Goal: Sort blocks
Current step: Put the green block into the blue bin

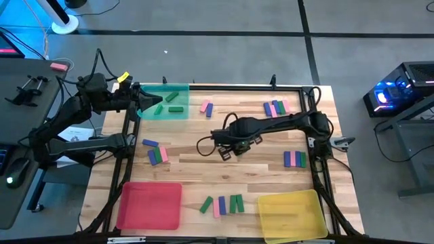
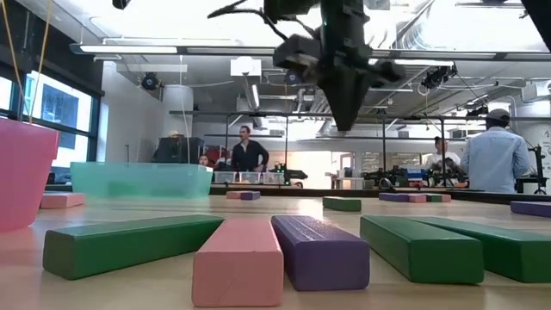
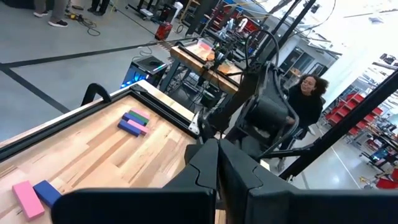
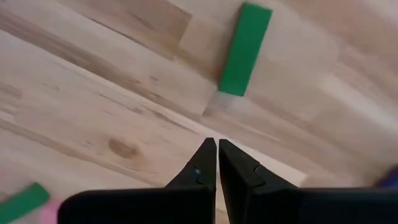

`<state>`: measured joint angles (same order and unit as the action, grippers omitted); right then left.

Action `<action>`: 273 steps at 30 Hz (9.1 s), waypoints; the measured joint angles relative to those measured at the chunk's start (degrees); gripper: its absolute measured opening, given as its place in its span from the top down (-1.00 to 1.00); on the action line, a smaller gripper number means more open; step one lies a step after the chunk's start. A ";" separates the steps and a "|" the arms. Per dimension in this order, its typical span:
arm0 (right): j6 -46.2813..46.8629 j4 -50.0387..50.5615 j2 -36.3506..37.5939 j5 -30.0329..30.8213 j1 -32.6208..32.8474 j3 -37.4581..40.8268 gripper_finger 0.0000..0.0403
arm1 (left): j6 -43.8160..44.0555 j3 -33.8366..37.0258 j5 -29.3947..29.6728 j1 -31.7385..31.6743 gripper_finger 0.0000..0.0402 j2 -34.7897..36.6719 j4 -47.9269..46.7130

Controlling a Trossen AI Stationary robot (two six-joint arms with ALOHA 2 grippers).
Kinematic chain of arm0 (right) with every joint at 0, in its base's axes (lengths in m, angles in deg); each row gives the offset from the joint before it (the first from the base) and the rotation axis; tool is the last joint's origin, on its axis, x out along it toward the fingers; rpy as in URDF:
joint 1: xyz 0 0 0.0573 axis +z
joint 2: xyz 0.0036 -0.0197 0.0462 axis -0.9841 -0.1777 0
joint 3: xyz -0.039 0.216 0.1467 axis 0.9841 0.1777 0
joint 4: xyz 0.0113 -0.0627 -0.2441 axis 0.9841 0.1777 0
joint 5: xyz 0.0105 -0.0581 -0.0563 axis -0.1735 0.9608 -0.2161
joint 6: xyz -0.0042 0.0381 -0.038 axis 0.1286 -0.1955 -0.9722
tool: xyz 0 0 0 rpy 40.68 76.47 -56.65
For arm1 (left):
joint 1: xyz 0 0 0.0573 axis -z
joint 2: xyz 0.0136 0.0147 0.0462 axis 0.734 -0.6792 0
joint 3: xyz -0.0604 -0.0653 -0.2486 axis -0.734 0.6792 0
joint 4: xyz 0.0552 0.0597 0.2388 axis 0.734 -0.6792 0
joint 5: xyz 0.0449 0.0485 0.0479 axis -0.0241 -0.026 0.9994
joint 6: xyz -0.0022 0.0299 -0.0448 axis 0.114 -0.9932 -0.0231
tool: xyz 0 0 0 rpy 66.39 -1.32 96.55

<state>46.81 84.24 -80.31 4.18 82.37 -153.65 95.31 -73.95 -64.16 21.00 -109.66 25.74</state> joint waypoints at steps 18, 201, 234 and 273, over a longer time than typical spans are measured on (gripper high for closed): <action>13.05 -35.34 18.48 1.07 -3.76 29.33 0.26 | -0.47 0.00 0.00 0.00 1.00 -0.59 -0.10; -23.39 -51.38 41.77 -32.15 -7.35 24.85 -0.27 | -56.43 -17.35 16.90 17.93 0.86 -35.76 -21.41; -32.19 -31.18 61.29 12.84 1.62 24.83 -0.27 | -21.81 6.27 19.44 -23.39 0.03 -32.91 -14.86; -27.71 -51.40 41.14 -12.37 4.40 33.20 -0.27 | -13.49 -4.24 8.75 22.85 -0.05 -23.82 -19.21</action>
<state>19.10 32.83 -39.17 -8.19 86.77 -120.46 81.82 -78.19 -55.42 43.85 -133.47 6.53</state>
